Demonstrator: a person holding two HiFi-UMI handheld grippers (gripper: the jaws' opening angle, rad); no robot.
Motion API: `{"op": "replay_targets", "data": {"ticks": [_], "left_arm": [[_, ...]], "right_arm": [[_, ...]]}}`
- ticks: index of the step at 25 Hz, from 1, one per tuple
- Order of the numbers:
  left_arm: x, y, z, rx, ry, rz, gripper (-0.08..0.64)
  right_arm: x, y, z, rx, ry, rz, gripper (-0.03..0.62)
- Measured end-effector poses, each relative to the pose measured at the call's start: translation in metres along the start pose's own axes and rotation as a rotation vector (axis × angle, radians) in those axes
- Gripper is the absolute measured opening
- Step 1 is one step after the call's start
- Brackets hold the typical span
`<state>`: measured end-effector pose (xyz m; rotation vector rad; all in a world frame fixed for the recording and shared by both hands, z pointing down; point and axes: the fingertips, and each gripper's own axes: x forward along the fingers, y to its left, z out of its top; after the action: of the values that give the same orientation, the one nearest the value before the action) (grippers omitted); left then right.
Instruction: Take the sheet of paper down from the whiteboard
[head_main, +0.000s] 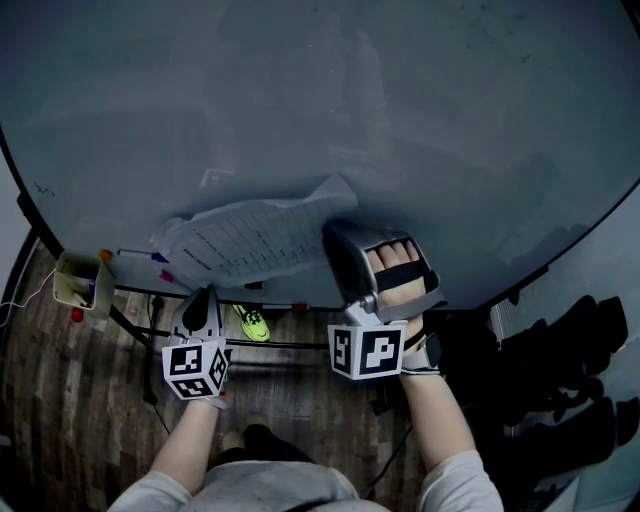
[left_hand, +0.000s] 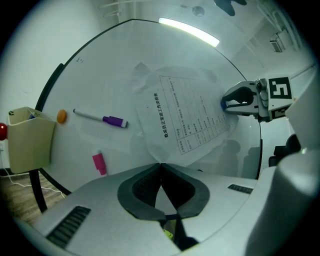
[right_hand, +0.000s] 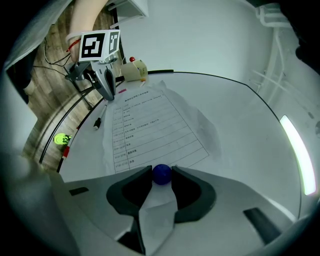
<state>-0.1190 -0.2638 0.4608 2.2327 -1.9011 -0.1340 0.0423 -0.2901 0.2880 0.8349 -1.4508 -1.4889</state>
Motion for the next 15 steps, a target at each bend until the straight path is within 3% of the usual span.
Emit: {"op": "replay_targets", "data": {"ticks": [15], "left_arm": [[0.001,-0.001,-0.003,-0.011,0.005,-0.010,0.015]], "right_arm": [[-0.003,-0.004,-0.015,0.054,0.050,-0.021,0.132]]}}
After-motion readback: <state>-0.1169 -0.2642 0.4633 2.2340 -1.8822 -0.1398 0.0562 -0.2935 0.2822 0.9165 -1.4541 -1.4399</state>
